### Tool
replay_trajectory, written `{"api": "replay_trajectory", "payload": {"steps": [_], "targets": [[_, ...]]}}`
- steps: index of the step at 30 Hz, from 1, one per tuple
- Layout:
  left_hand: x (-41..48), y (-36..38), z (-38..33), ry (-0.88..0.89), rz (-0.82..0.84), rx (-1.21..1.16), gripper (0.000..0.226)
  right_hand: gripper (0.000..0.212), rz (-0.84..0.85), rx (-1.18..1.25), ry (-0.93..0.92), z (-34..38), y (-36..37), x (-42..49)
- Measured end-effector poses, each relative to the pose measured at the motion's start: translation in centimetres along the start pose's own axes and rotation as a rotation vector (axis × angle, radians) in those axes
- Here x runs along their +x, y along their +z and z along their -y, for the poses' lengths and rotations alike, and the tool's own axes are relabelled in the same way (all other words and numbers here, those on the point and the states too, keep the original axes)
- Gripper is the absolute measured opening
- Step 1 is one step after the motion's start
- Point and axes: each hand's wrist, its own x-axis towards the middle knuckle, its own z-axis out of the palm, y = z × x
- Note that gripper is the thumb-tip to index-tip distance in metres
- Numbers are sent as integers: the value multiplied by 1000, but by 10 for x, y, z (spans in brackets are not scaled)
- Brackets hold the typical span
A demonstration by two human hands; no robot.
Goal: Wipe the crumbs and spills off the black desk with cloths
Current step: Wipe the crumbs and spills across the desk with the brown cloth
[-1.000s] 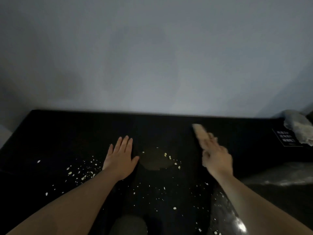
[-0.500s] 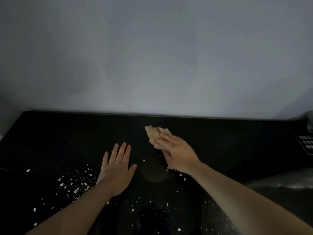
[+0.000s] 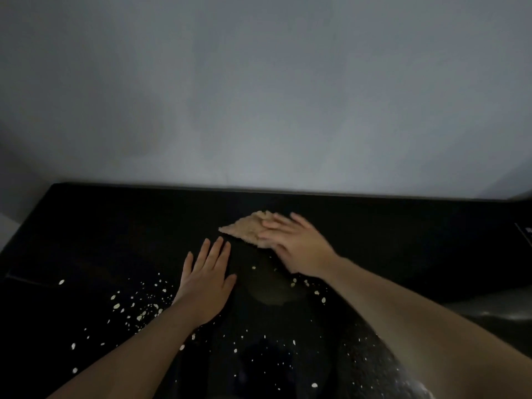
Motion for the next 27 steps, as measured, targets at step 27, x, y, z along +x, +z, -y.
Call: {"api": "replay_trajectory", "payload": {"steps": [27], "targets": [[2, 5, 2, -1, -24, 10, 61, 39, 160, 176, -102, 37, -1, -50]]}}
